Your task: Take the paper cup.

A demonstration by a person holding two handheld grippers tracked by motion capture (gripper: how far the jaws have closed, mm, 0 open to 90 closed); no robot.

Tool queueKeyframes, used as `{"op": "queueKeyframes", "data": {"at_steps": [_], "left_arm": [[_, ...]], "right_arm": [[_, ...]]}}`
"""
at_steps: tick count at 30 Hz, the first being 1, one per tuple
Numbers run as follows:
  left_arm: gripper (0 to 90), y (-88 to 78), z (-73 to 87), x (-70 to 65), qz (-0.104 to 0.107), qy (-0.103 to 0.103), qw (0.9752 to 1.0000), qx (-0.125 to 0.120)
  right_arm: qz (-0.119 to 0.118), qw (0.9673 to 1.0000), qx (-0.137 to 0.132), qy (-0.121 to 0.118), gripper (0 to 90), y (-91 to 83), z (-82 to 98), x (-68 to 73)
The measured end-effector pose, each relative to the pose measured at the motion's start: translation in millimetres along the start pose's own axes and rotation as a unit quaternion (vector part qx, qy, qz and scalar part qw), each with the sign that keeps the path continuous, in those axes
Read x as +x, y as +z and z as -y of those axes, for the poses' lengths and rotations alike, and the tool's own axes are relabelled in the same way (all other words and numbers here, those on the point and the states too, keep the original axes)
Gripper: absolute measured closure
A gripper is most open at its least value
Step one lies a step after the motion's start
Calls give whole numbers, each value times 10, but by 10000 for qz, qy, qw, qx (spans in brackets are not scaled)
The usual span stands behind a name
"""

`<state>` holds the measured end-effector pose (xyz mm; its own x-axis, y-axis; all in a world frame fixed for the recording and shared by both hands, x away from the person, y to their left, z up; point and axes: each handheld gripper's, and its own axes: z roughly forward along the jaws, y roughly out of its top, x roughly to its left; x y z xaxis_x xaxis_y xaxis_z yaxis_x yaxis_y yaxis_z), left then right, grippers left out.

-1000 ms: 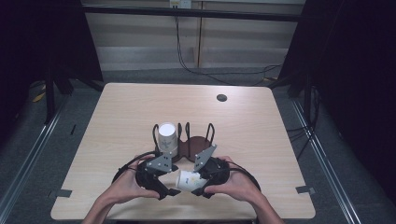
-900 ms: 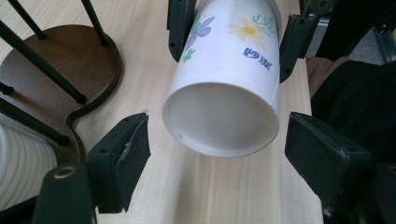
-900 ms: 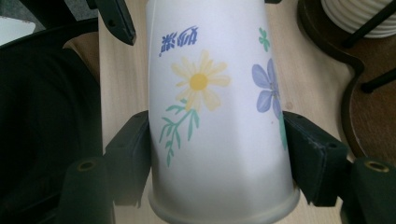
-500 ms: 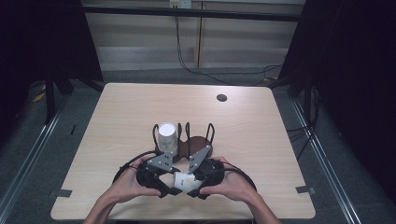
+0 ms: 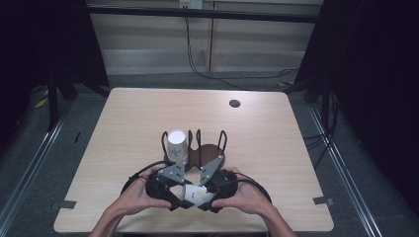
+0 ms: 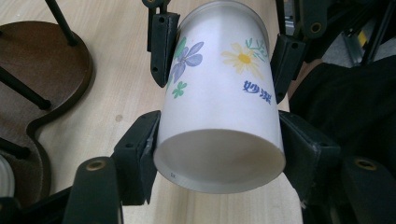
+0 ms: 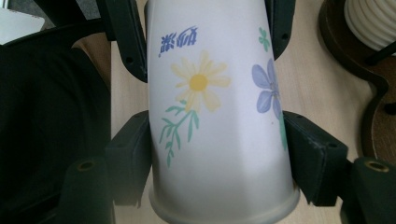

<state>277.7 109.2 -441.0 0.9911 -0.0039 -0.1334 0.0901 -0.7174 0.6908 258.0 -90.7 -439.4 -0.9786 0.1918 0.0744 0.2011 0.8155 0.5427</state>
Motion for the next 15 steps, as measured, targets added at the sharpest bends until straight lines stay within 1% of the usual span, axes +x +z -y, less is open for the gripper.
{"op": "queueKeyframes", "data": {"at_steps": [1, 2, 5, 7, 8, 9, 10, 12, 14, 15], "left_arm": [[360, -4, -3, 3, 5, -2, 10000, 1], [362, -8, -3, 9, 15, 19, 10000, -8], [365, -18, 5, 10, 24, -38, 10000, -63], [367, -22, 5, 10, -34, -31, 10000, -31], [367, -27, 11, 16, -29, -23, 10000, -80], [367, -31, 15, 14, -20, -60, 9999, -96], [367, -37, 19, 12, -81, -68, 9998, -141], [367, -62, 22, 17, -58, -84, 9998, -168], [367, -77, 26, 24, -85, -47, 9998, -180], [367, -82, 30, 22, -107, -65, 9997, -202]], "right_arm": [[22, 10000, -15, 16, 295, -8, 3, -5], [-5, 10000, -31, 3, 291, -12, 6, -11], [15, 9999, -122, 55, 272, -17, 17, -11], [36, 9997, -208, 98, 217, -14, 31, -16], [12, 9996, -259, 115, 175, -6, 40, -20], [27, 9995, -276, 139, 154, -3, 47, -19], [48, 9994, -312, 157, 143, -5, 57, -22], [80, 9986, -476, 203, 142, -14, 87, -28], [119, 9976, -612, 301, 139, -34, 123, -35], [156, 9969, -686, 343, 139, -44, 140, -43]]}}
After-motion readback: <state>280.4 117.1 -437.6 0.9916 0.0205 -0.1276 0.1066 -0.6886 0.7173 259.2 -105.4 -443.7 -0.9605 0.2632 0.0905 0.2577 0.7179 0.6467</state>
